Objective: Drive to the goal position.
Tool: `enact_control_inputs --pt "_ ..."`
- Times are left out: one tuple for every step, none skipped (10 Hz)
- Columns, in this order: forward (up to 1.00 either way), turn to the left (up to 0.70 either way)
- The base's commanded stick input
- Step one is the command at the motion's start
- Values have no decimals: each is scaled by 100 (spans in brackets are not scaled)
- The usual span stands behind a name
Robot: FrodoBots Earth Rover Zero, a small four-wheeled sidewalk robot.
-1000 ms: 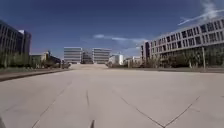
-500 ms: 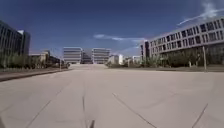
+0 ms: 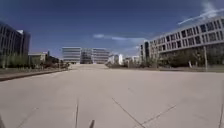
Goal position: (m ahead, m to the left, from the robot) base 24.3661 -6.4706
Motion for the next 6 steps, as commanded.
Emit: enact_control_inputs --pt "60 -1" --pt "60 -1" --pt "60 -1" --pt "60 -1" --pt "60 -1" --pt "60 -1"
